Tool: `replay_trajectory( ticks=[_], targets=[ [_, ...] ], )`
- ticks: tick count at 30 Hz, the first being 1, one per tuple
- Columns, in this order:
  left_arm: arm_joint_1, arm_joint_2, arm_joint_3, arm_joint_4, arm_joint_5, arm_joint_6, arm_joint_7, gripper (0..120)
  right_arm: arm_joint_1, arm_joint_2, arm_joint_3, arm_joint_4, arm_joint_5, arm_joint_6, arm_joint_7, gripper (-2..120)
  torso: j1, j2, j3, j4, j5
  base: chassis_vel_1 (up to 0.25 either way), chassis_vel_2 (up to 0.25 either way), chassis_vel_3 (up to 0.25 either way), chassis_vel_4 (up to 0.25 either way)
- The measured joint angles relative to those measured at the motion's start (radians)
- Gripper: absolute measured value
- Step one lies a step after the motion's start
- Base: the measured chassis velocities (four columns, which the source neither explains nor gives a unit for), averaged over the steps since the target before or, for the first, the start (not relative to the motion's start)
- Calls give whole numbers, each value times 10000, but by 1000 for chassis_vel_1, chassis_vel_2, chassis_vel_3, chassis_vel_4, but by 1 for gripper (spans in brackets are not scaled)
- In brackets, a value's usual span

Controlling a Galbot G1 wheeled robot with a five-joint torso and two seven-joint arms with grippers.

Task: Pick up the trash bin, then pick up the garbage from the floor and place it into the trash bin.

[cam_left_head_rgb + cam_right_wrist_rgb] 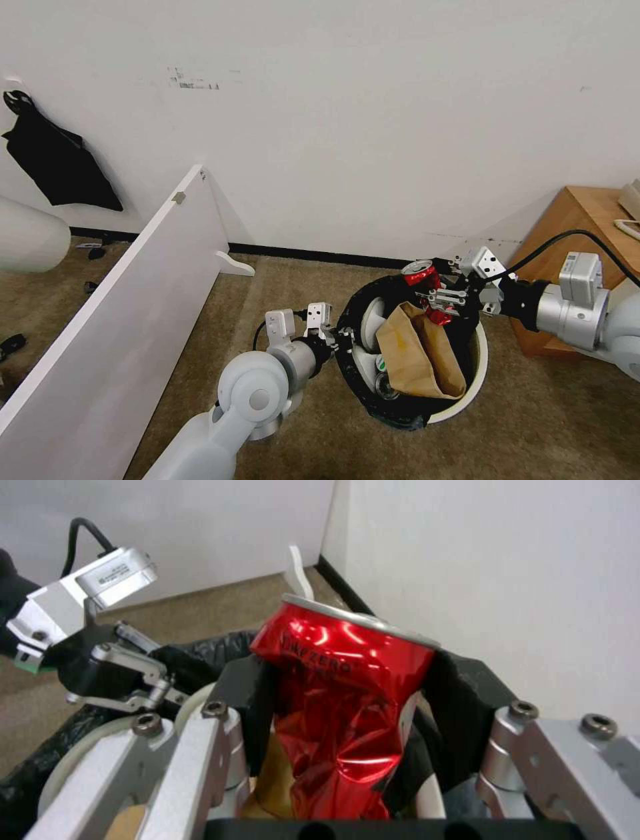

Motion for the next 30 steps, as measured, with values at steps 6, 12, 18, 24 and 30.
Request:
replay_trajectory(
  ticks=[6, 12, 18, 24, 30],
  targets=[
    [-8, -27, -52, 0, -50, -19, -9, 1, 4, 74, -109, -10, -130, -8, -130, 50, 0, 0, 1, 0, 0, 0, 0, 0, 0],
    [-17, -93, -87, 26, -103, -29, -41, 1, 9, 105, -192, -14, -191, -17, -259, 53, 0, -1, 0, 0, 0, 0, 0, 0, 0],
    [-66, -157, -152, 75, -156, -46, -67, 1, 0, 181, -229, 20, -266, -46, -382, 53, 0, 0, 0, 0, 0, 0, 0, 0, 0],
    [-70, -194, -194, 112, -179, -57, -80, 1, 5, 187, -203, 42, -271, -49, -441, 54, 0, 0, 0, 0, 0, 0, 0, 0, 0],
    [-70, -259, -236, 143, -215, -61, -106, 1, 8, 257, -154, 110, -273, -59, -509, 54, 1, 0, 0, 0, -1, 0, 0, 0, 0]
  ],
)
